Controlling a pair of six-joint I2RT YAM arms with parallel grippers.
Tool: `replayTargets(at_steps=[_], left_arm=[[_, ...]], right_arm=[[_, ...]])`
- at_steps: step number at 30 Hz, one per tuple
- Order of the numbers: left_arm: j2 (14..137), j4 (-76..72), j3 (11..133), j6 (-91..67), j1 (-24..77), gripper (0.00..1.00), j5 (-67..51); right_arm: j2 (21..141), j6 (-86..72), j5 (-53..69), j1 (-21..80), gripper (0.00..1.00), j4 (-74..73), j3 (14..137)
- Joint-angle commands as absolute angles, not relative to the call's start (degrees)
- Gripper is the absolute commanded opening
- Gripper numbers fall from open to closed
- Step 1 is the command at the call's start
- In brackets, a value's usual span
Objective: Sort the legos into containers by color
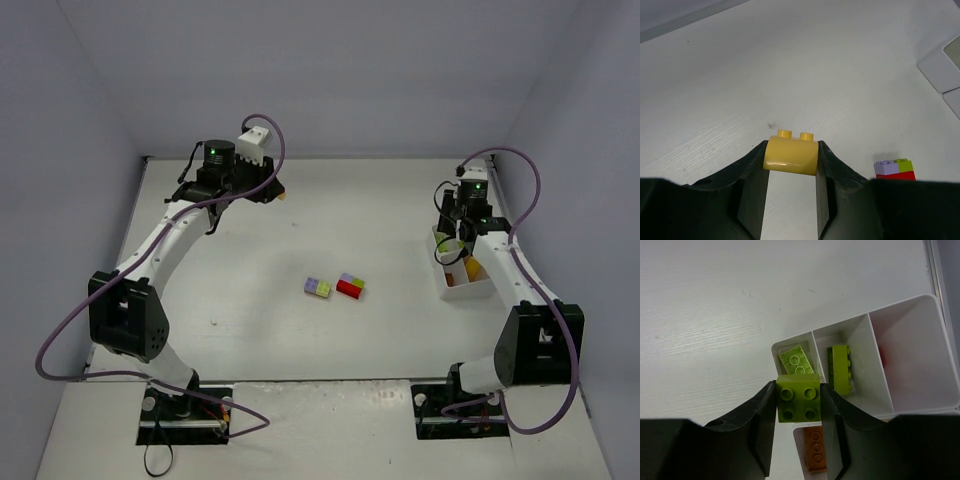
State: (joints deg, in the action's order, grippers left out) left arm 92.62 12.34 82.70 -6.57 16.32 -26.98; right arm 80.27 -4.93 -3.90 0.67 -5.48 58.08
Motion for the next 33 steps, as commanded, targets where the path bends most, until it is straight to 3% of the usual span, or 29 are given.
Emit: replayTargets(at_steps=[1,33], left_arm=[[88.9,10.8,83.4,-6.2,15.7,0.02,-27.9],[86.1,13.8,81.8,-5.0,15.8,0.02,-25.8]], right_arm=[[80.8,-5.7,-5.0,0.3,0.0,-3.9,59.9],[79.4,-5.6,-5.7,0.3,0.0,-3.9,59.0]])
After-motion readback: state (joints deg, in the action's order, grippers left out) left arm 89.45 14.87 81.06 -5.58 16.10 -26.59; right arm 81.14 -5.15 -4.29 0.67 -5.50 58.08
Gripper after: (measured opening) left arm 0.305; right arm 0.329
